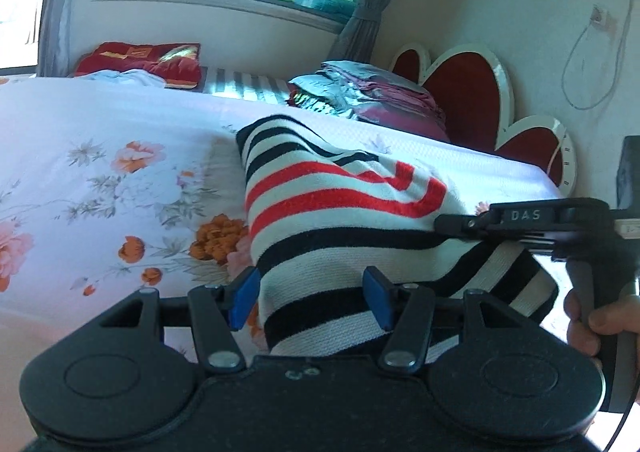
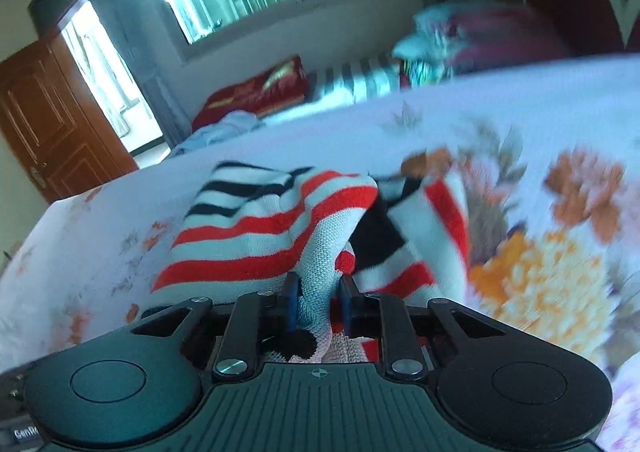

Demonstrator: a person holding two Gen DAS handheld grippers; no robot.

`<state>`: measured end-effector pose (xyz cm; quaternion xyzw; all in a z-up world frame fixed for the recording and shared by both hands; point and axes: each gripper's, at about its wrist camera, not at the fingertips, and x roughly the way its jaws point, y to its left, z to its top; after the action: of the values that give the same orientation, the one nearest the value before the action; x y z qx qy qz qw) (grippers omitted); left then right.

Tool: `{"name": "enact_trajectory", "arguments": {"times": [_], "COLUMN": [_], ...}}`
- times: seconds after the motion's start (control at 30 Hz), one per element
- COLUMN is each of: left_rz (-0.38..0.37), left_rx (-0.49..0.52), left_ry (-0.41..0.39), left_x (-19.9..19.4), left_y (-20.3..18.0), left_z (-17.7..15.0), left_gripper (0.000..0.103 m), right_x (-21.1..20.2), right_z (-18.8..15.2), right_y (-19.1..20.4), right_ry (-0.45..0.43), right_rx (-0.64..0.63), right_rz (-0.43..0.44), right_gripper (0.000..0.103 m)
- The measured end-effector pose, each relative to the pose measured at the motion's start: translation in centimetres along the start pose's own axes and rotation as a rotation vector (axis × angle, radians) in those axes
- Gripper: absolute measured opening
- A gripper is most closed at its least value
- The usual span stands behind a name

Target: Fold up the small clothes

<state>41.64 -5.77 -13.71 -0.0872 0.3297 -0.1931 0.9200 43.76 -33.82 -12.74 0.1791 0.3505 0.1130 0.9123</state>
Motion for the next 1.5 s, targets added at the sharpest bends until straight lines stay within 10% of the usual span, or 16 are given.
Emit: {"name": "enact_trajectory", "arguments": {"times": [0.57,0.77,0.87,1.03,1.13,1.33,1.5], "left_rz": [-0.077,-0.091,-0.088,-0.085,-0.082,-0.088,-0.074], "left_rx": [-0.056,-0.056,-0.041,-0.026,-0.014,0.007,0.034], "left_ry": [0.096,0.1,0.102,0.104,0.105,0.107,0.124], "left_x": [2.3,2.4,2.4,2.5,2.5,2.5,2.8], "left_y": [-0.4,-0.3,-0.7,-1.0,-1.4,-2.2,-2.3], "left_z": [-1.6,-1.9,-2.0,-2.0,-2.0,-2.2,-2.7], "left_gripper": [0.064,0.064,0.064,0.064,0.064,0.064,0.065], "right_x": [-2.5,-6.5,-8.4,-8.8,-7.6,-8.7,-6.7], "right_z": [-2.3,-3.5,-4.4,-5.9,-7.1,-6.6,-8.2], "right_y": [-3.9,-5.3,-5.4,-3.8,-3.0,-2.6,-5.7], "right_ry": [0.009,0.034,0.03,0.064,0.109,0.056,0.19], "right_rx": [0.045,0.161,0.213,0.182,0.129,0.007,0.07], "right_rz": [-0.099,-0.05,-0.031,-0.02,-0.092,-0.176,-0.198], "right_gripper": [0.02,0.03,0.055,0.056,0.027,0.001,0.0]}}
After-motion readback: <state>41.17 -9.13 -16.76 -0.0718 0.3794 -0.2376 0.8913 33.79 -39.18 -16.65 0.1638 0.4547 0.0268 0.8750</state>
